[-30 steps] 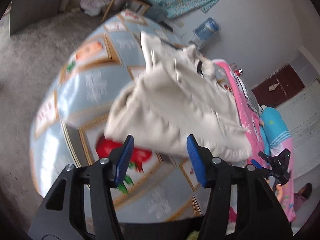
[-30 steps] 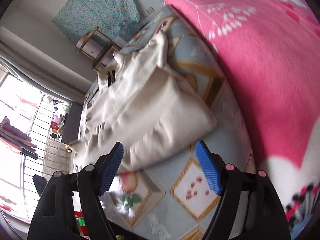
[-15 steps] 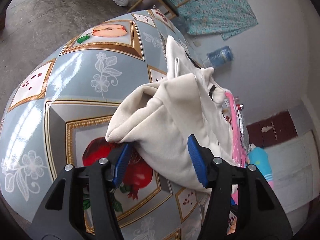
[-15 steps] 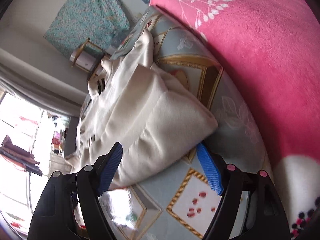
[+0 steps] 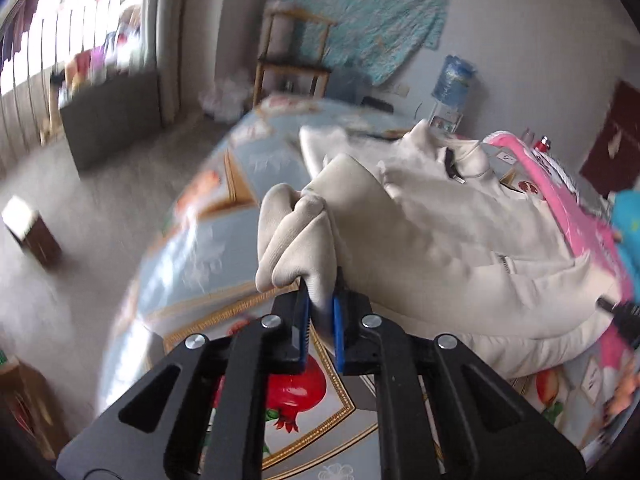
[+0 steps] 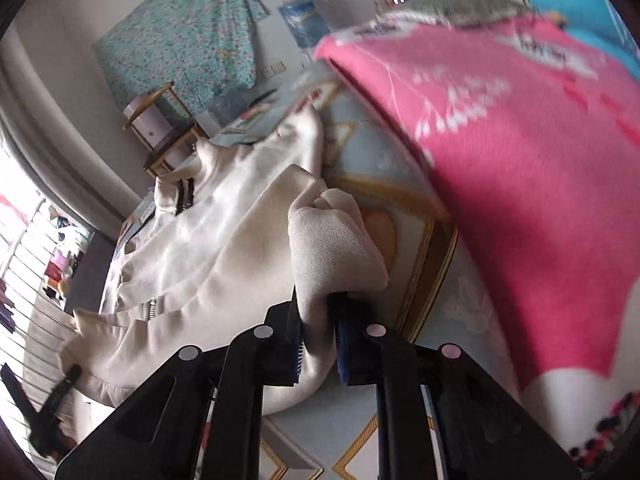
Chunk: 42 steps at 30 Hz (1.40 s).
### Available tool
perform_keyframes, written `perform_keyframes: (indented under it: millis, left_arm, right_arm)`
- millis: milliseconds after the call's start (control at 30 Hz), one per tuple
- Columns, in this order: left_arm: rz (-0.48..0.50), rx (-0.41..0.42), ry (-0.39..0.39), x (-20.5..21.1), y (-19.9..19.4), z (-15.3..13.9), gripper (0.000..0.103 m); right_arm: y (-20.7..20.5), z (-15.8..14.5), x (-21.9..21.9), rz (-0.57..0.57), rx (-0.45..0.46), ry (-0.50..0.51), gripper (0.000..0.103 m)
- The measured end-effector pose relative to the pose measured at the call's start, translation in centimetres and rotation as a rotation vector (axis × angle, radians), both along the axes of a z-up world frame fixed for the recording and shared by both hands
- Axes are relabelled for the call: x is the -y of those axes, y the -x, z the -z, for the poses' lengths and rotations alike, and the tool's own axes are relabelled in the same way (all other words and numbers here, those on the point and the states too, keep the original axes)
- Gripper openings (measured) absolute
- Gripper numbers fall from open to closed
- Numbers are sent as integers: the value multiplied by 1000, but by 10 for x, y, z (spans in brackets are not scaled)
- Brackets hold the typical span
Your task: Fold large clothes
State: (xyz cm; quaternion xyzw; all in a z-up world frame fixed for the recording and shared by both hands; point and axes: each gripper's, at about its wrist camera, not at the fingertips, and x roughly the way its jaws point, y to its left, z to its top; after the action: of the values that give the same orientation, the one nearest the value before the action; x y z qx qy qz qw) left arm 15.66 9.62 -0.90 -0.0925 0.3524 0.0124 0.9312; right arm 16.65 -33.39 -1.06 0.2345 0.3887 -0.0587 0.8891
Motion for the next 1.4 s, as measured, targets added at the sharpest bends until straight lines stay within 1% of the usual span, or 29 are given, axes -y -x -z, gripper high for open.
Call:
perform_keyframes:
  millis: [67, 100, 167, 200, 300, 367, 467, 533, 567, 633, 667, 700, 733, 767, 800, 833, 867, 900, 967, 1033, 1067, 1133, 1200, 1233, 1267, 1300, 1333, 1400]
  left_arm:
    - [27, 49, -53, 8, 8, -18, 8]
    - [50, 74, -79, 12, 15, -27, 6]
    - [84, 111, -100, 16, 28, -42, 4]
    - [98, 113, -114, 16, 35, -48, 4]
    - [124, 100, -78, 6, 54, -55, 4]
    - [132, 64, -65, 0, 67, -55, 4]
    - [130, -41, 25, -18, 91, -47, 4]
    - [113, -104, 57, -26, 99, -31, 5]
    - [110, -139, 81, -30, 99, -18, 6]
    - [92, -214, 132, -40, 90, 11, 14]
    - [82, -238, 172, -48, 86, 22, 16]
    - [81, -256, 207, -54, 84, 28, 18]
    - [83, -272, 242, -60, 82, 32, 22]
    - [86, -271, 258, -64, 83, 32, 24]
    - [88, -258, 259, -69, 86, 29, 27]
    - [99, -236, 256, -72, 91, 24, 28]
    - [100, -227, 249, -73, 93, 20, 32]
    - [80, -211, 217, -75, 96, 17, 40]
    - [43, -177, 142, -74, 100, 5, 41]
    - [24, -162, 113, -77, 96, -1, 41]
    - [30, -153, 110, -76, 93, -3, 41]
    - [72, -149, 96, -69, 79, -6, 41]
    - [111, -175, 49, -56, 65, -5, 41]
    - [128, -203, 5, -47, 55, -2, 41]
    - [137, -218, -30, -40, 45, 2, 41]
    - [149, -223, -41, -35, 38, 5, 41]
    - [159, -227, -49, -30, 31, 9, 41]
    - [170, -237, -90, -22, 19, 16, 41]
  right_arm:
    - [7, -19, 0, -7, 30, 12, 9]
    - [14, -28, 0, -7, 47, 26, 9]
    - [27, -43, 0, -16, 68, 55, 8]
    - [35, -48, 2, -21, 76, 49, 8]
    - [57, -55, 6, -33, 72, 35, 8]
    - [74, -52, 8, -35, 52, 12, 8]
    - [102, -38, 14, -28, -6, -56, 8]
    - [114, -21, 18, -29, -44, -87, 9]
    - [115, -13, 19, -33, -54, -103, 9]
    - [105, 11, 29, -40, -93, -168, 10]
    - [98, 23, 33, -48, -123, -193, 18]
    - [90, 36, 40, -44, -174, -207, 23]
    - [86, 42, 46, -47, -207, -233, 30]
    - [88, 43, 52, -53, -206, -275, 32]
    - [91, 39, 58, -50, -197, -294, 35]
    - [96, 33, 64, -37, -185, -284, 46]
    - [102, 25, 70, -10, -174, -253, 53]
    - [108, 17, 76, 29, -163, -212, 54]
    - [115, 4, 83, 78, -148, -162, 54]
    - [113, -9, 78, 82, -124, -122, 54]
    - [109, -16, 66, 43, -108, -95, 54]
    - [92, -26, 28, -94, -91, -46, 54]
    - [74, -28, -19, -271, -89, -18, 54]
    - [61, -26, -55, -406, -86, -10, 54]
    - [56, -24, -76, -484, -87, 0, 54]
    - [46, -19, -110, -602, -96, 29, 54]
    - [41, -15, -132, -673, -100, 58, 54]
    - [30, -2, -179, -816, -117, 150, 54]
